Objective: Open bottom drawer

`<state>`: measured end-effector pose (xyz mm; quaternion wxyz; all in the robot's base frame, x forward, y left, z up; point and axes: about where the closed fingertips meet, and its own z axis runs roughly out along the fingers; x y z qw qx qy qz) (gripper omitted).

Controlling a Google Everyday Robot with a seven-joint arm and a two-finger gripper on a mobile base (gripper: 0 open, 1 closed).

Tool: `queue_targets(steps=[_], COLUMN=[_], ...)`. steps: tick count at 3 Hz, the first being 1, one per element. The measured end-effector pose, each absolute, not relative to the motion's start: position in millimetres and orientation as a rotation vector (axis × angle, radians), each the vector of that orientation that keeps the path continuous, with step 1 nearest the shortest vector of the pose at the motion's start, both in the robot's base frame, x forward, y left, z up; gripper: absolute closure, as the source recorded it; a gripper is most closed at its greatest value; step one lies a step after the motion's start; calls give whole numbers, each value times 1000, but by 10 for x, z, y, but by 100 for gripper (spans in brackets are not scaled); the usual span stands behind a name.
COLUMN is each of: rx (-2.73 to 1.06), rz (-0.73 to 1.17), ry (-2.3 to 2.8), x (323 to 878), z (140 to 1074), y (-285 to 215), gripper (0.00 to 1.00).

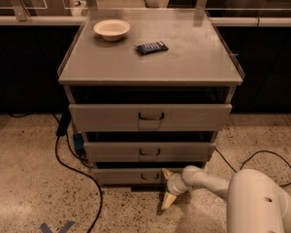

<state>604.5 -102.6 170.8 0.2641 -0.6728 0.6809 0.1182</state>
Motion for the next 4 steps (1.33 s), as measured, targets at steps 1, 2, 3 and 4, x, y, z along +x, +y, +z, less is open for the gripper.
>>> queue_targets(steps=[1, 2, 3, 4], rx=[-1837, -1840, -1836, -1823], rz=[277, 278, 376, 448], ry=[1831, 1840, 1921, 1955], x=[6271, 6302, 6199, 6059], z=[1675, 1654, 1604, 1668], y=[-1087, -1097, -1093, -1137], gripper=[0, 0, 0, 0])
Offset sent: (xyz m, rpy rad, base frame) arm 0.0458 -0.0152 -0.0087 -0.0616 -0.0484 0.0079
